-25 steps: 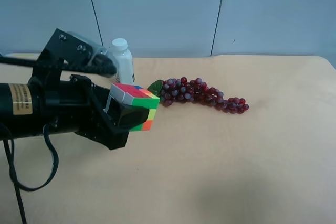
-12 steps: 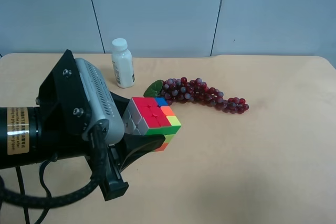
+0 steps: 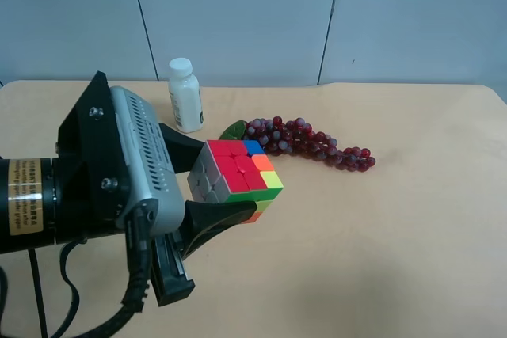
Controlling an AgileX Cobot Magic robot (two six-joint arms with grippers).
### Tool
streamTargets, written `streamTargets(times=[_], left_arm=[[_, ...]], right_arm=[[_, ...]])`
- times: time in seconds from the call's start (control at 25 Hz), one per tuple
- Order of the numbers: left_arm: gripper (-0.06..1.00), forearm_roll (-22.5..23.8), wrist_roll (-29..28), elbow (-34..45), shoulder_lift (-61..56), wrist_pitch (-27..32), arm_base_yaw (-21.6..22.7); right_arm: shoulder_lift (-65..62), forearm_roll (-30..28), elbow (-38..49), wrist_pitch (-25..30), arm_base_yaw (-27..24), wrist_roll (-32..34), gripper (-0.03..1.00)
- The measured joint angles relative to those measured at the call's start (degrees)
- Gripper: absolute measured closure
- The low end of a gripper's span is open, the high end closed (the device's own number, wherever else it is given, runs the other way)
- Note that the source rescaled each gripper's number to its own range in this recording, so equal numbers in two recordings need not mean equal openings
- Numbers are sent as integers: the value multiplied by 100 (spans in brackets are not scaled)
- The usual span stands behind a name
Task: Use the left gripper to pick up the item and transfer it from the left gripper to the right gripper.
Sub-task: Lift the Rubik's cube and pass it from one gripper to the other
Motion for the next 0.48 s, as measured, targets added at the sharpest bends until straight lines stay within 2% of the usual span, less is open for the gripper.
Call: streamTargets(times=[0.48], left_arm=[[94, 249, 22, 7, 510, -1007, 0]], right_arm=[[0, 30, 0, 0, 0, 11, -3]])
